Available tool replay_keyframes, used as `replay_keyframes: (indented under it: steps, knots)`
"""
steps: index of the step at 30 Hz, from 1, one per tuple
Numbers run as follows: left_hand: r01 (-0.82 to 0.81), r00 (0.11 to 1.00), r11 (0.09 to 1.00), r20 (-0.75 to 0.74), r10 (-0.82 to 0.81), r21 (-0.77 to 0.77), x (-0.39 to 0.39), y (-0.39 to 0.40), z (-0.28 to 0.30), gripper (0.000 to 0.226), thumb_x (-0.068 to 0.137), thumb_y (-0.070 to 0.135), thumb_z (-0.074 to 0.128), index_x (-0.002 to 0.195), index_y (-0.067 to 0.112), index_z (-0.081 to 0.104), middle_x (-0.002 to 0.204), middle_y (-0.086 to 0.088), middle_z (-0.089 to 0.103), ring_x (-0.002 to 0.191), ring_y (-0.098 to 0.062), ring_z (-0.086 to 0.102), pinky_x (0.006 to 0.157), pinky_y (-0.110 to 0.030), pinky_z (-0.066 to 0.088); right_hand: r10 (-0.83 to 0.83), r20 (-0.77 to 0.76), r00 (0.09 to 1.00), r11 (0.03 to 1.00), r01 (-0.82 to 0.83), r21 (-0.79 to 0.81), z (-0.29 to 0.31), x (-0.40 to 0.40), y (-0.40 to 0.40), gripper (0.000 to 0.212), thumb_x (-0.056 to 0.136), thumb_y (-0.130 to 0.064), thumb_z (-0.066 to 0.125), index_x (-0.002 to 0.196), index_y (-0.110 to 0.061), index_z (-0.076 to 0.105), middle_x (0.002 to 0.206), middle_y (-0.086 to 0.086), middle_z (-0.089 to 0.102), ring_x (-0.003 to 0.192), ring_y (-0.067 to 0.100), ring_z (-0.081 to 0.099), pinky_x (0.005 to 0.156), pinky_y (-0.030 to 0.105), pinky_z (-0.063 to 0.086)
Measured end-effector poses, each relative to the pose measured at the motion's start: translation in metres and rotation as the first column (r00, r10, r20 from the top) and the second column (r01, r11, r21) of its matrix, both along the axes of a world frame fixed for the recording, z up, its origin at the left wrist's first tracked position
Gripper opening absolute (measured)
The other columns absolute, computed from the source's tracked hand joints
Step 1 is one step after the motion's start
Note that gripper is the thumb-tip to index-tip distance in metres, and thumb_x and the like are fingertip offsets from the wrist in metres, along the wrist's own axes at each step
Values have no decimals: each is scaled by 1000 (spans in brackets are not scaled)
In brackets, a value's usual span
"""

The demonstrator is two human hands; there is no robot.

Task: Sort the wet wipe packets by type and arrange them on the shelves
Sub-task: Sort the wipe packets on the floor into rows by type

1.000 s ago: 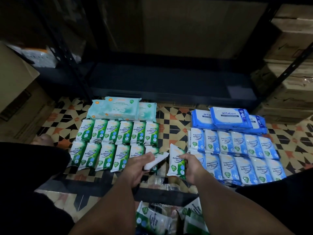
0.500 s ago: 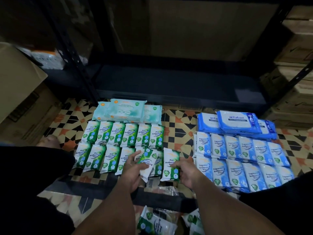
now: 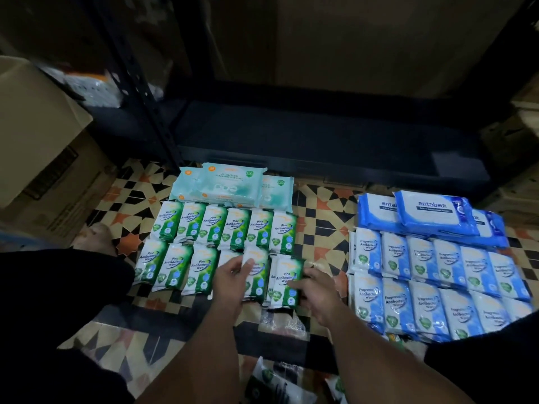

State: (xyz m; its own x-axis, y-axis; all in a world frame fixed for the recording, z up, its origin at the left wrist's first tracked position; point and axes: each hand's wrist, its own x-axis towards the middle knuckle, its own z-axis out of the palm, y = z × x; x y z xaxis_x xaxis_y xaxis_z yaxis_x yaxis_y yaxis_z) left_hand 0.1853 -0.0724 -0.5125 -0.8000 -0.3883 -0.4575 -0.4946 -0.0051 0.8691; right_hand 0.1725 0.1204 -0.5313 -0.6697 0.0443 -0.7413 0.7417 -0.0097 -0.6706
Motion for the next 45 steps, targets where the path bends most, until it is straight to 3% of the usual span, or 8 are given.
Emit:
replay_keyframes:
  steps: [7, 15, 20, 27, 31, 35, 41, 45]
  knots:
    - [155, 988, 851, 70, -139, -501, -3, 1, -33, 47, 97, 47, 57, 120, 9, 72, 103, -12, 69, 89, -24, 65, 76, -38, 54, 133, -106, 985, 954, -98, 282, 4, -4, -13, 40, 74, -15, 89, 106, -14, 65, 97, 1, 70, 77, 14, 68, 66, 36, 62]
    - [158, 986, 776, 54, -158, -611, -4, 2, -34, 33, 101, 32, 60, 119, 6, 69, 110, -14, 59, 95, -33, 59, 75, -33, 41, 187, -75, 980, 939, -156, 307, -3, -7, -18, 47, 74, -24, 89, 113, -16, 64, 84, -4, 71, 77, 17, 71, 71, 50, 62]
    - [164, 985, 766, 59, -163, -622, -8, 0, -32, 27, 97, 30, 65, 112, 8, 69, 106, -12, 55, 94, -34, 58, 75, -36, 45, 259, -97, 961, 928, -219, 302, 4, -8, -11, 43, 80, -23, 86, 114, -12, 62, 81, -4, 67, 69, 11, 66, 49, 28, 56]
    - [267, 787, 371, -21, -616, -890, -4, 25, -9, 33, 86, 6, 71, 117, 15, 66, 106, -10, 58, 96, -33, 55, 77, -44, 49, 363, 43, 931, 915, -365, 174, 25, -8, 19, 24, 85, -1, 76, 100, -13, 61, 90, 16, 65, 48, 17, 48, 43, 23, 34]
    - [602, 553, 367, 39, -832, -709, 16, 46, -2, 16, 89, 19, 58, 95, 33, 54, 88, 10, 53, 77, -18, 56, 64, -36, 49, 684, 85, 725, 664, -666, 339, 37, 9, 51, 23, 70, 7, 76, 87, -9, 75, 85, 24, 73, 63, 29, 65, 54, 31, 52]
    - [877, 298, 163, 244, -923, -453, 39, 58, -5, 19, 68, 37, 76, 82, 31, 66, 73, 13, 66, 67, -3, 61, 66, -34, 56, 858, 165, 487, 396, -830, 393, 38, 39, 73, 23, 71, 13, 76, 91, 1, 79, 88, 21, 75, 64, 26, 67, 60, 25, 54]
    - [971, 67, -39, 425, -903, -237, 55, 58, 3, 48, 49, 41, 100, 83, 23, 72, 77, 13, 67, 64, -2, 61, 69, -35, 60, 909, 388, 155, -23, -909, 416, 42, 62, 75, 34, 68, -5, 89, 100, -12, 81, 105, 4, 77, 97, 21, 71, 90, 33, 58]
    - [966, -93, -205, 530, -843, -157, 62, 56, 7, 51, 50, 27, 101, 92, 19, 75, 88, 7, 66, 70, -8, 62, 67, -34, 60, 901, 421, 110, -92, -898, 431, 34, 67, 72, 38, 65, -11, 93, 101, -15, 81, 108, 5, 75, 100, 23, 71, 91, 37, 58]
